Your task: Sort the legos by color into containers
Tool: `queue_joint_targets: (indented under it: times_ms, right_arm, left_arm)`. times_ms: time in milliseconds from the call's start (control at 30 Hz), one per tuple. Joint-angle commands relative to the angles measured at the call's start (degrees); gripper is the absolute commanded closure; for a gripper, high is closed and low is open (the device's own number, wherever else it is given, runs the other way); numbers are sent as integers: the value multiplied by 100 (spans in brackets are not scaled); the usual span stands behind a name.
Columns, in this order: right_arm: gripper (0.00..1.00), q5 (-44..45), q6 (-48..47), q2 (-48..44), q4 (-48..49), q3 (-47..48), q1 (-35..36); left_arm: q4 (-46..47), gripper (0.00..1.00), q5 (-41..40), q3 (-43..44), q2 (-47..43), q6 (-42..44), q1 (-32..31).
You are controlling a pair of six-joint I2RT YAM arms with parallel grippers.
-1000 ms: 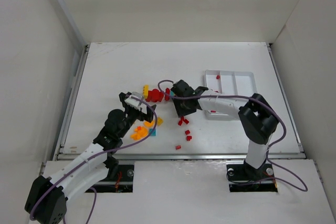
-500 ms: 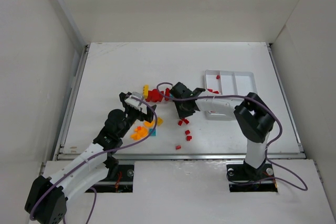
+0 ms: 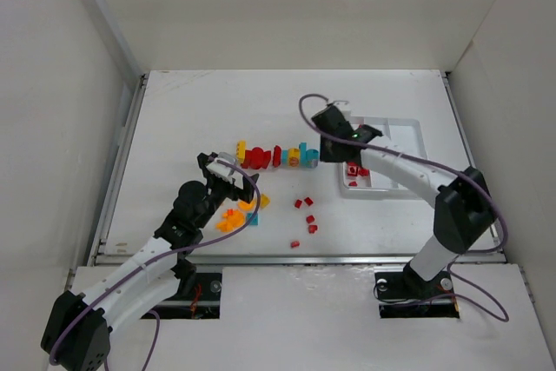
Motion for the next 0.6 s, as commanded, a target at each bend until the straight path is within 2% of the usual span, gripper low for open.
queue_joint_targets:
  times_ms: [0, 100, 267, 400, 433, 533, 567]
  right_arm:
    - [95, 157, 134, -103, 127, -13, -896]
    - [95, -2, -208, 195, 198, 57, -1476]
    - [95, -117, -595, 915, 198, 646, -1804]
    - [68, -117, -647, 1172, 75, 997, -1918]
    - [55, -65, -648, 1224, 23, 998, -1918]
    - [34, -64, -700, 1164, -30, 1068, -1918]
    - [31, -64, -701, 1111, -30, 1068, -1918]
  left_arm:
    - [379, 0, 65, -24, -100, 23, -16]
    - [379, 0, 117, -24, -100, 76, -16]
    - [379, 0, 117, -24, -153, 76, -16]
    - [379, 0, 117, -24, -153, 76, -16]
    - [379, 0, 117, -24, -153, 76, -16]
    - [379, 0, 117, -24, -153, 76, -16]
    - [379, 0, 117, -24, -153, 76, -16]
